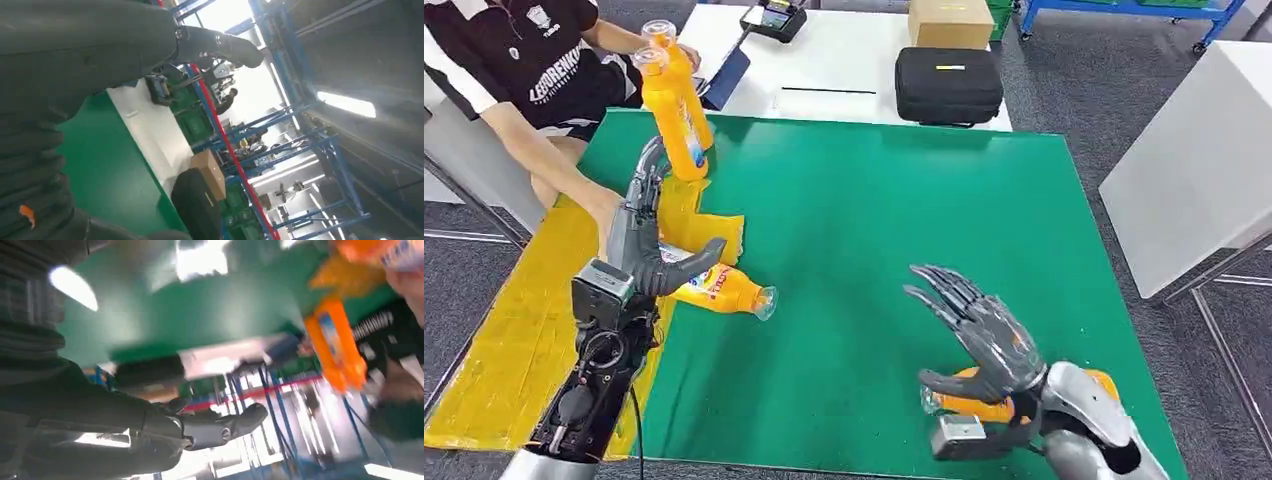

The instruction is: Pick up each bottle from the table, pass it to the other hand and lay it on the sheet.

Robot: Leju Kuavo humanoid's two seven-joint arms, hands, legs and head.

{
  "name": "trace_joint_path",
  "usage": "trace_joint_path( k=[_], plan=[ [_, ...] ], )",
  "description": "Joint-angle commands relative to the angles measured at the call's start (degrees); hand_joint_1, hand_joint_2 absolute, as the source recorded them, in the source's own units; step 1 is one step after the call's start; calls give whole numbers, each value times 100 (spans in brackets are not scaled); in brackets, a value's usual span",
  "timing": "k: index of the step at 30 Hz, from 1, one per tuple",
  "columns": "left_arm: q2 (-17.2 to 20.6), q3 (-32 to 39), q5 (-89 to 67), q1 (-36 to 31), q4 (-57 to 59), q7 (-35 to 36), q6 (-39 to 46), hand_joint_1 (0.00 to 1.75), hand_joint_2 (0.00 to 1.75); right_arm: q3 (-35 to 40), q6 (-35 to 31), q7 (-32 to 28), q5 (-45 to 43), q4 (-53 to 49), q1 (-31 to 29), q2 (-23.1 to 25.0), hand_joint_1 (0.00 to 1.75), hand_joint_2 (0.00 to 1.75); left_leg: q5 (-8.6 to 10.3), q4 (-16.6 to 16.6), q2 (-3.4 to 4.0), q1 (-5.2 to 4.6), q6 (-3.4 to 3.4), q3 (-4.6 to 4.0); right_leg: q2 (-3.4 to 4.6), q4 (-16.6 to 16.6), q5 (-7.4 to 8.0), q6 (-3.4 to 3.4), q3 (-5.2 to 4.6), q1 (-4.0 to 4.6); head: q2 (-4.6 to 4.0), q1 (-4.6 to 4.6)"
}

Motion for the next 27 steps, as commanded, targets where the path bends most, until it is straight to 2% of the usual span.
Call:
trace_joint_path(
  k=[1, 3, 5, 6, 10, 11, 12, 18, 19, 20, 23, 27],
  plan=[
    [-431, 253, -130, -312, 903, 19, -161, 0, 175, -1090, -177, 548, 757, -1052, 1883, 182, 0, 175, -27, -3, -30, 4, -19, 51, -42, -1, -38, -18, 62, 7, 0, 0],
    [-524, 334, -200, -281, 962, 19, -225, 0, 175, -1346, -314, 888, 1100, -830, 1845, 497, 0, 175, -27, -6, -10, 5, -18, 44, -21, -4, -28, -15, 53, 8, 0, 0],
    [-567, 337, -262, -219, 954, 19, -215, 0, 175, -1609, -320, 946, 1149, -553, 1798, 626, 0, 175, -25, -9, 7, 3, -22, 23, 2, -8, -13, -10, 18, 5, 0, -5],
    [-568, 332, -271, -199, 944, 19, -215, 0, 175, -1740, -326, 921, 1152, -448, 1793, 677, 0, 175, -35, -10, 9, 6, -29, 49, -3, -10, -24, -18, 46, 9, 0, 2],
    [-588, 356, -225, -208, 981, 19, -265, 0, 175, -2420, -145, 782, 1141, 114, 1692, 853, 0, 175, -26, -10, 15, 7, -22, 29, 6, -13, -15, -12, 27, 8, 0, 0],
    [-590, 372, -213, -222, 1013, 19, -273, 0, 175, -2574, -78, 721, 1164, 341, 1586, 879, 0, 175, -38, -13, 14, 9, -29, 59, 0, -17, -27, -19, 57, 11, 0, -2],
    [-592, 383, -205, -246, 1049, 19, -286, 0, 175, -2700, -47, 647, 1209, 529, 1497, 900, 0, 175, -32, -14, 19, 7, -25, 50, 3, -17, -21, -16, 46, 9, 0, -2],
    [-631, 434, -177, -292, 1195, 19, -375, 0, 175, -2950, -119, 639, 1691, 1260, 1023, 1030, 0, 175, -28, -12, 32, 8, -22, 38, 21, -19, -13, -14, 36, 9, 0, 0],
    [-631, 434, -177, -292, 1195, 19, -375, 0, 175, -2950, -119, 639, 1691, 1260, 1023, 1030, 0, 175, -26, -11, 32, 6, -20, 32, 21, -16, -11, -12, 30, 7, 0, -2],
    [-645, 434, -190, -295, 1205, 19, -366, 0, 175, -2945, -149, 645, 1770, 1329, 994, 1074, 0, 175, -38, -14, 36, 6, -27, 64, 19, -19, -21, -20, 60, 9, 0, 0],
    [-656, 432, -199, -305, 1242, 19, -385, 0, 175, -2973, -149, 658, 1892, 1394, 1018, 1148, 0, 175, -24, -11, 27, 4, -20, 29, 18, -15, -12, -12, 25, 5, 0, -2],
    [-662, 430, -202, -309, 1248, 19, -381, 0, 175, -2982, -157, 647, 1914, 1413, 1029, 1168, 0, 175, -41, -10, 30, 7, -30, 66, 15, -13, -29, -23, 62, 10, 0, -2]
  ],
)
